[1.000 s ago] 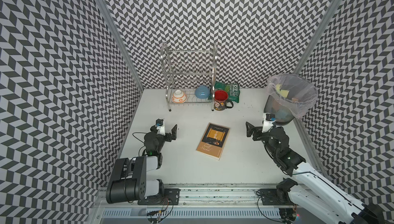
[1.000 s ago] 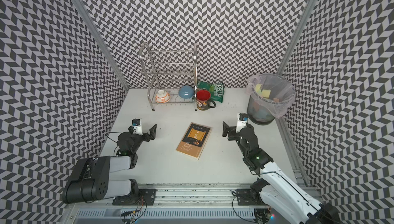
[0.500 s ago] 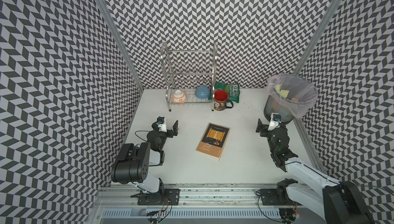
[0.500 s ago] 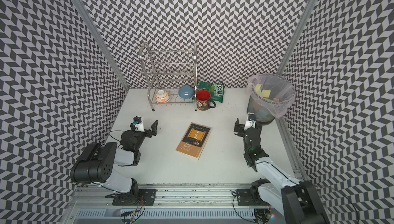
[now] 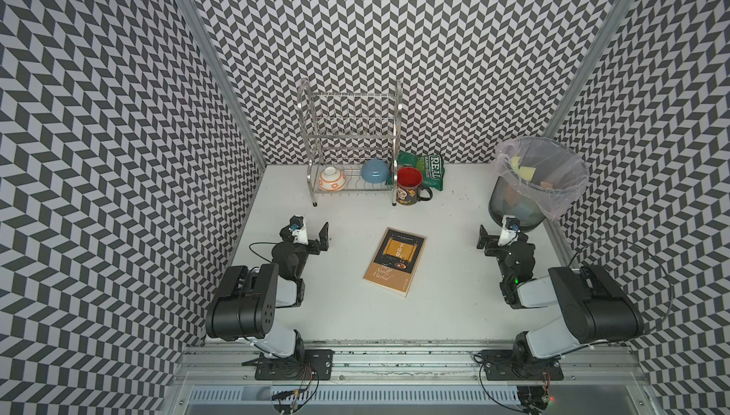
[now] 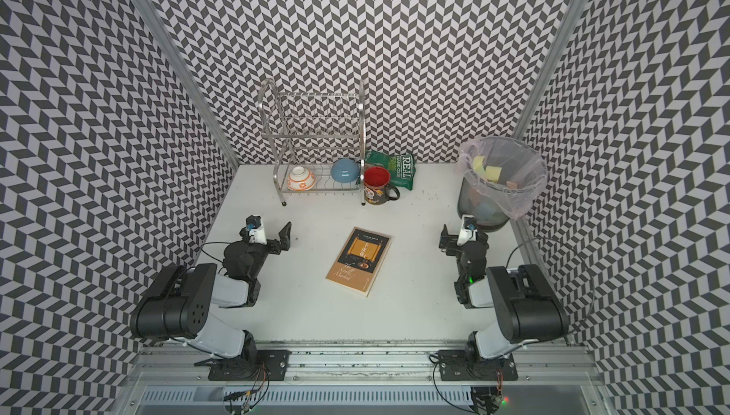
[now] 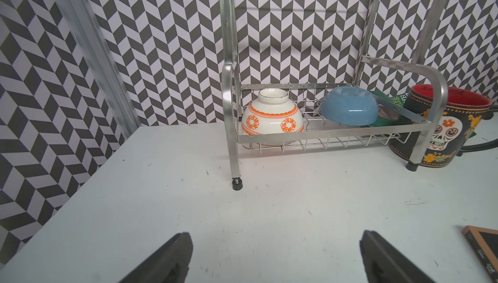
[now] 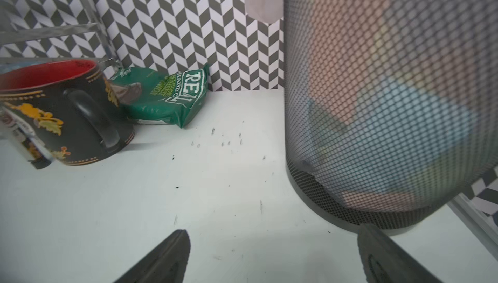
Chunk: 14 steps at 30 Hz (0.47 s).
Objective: Peel off the used sticky note
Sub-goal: Reset both arms
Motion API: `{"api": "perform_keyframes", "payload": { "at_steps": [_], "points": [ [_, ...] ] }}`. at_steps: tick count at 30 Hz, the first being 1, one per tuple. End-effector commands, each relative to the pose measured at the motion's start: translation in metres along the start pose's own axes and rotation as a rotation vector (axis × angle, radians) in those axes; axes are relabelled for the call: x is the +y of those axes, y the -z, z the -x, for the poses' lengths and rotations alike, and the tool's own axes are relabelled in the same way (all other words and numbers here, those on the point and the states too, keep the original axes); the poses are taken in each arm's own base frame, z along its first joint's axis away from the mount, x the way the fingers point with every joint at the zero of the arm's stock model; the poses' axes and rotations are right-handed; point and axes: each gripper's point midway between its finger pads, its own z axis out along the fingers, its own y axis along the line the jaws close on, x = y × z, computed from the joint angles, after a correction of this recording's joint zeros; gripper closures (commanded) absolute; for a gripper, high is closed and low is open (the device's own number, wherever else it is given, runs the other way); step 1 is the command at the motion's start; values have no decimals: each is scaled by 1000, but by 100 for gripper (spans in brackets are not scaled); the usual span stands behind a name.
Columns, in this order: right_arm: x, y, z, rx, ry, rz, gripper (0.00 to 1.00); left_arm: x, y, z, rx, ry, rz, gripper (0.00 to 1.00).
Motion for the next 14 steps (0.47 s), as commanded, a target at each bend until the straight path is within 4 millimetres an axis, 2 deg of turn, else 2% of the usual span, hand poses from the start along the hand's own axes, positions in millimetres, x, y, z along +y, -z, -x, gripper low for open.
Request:
{"api": "perform_keyframes", "payload": {
  "at_steps": [1, 4, 14],
  "points": [
    [7, 1, 44, -182, -7, 44, 0, 0, -3, 17, -55, -11, 2, 0],
    [9, -9, 38, -105, 6, 50, 0, 0, -3, 17, -52, -10, 2, 0],
    [9, -9, 39, -113, 0, 52, 0, 1, -3, 17, -52, -11, 2, 0]
  ]
}}
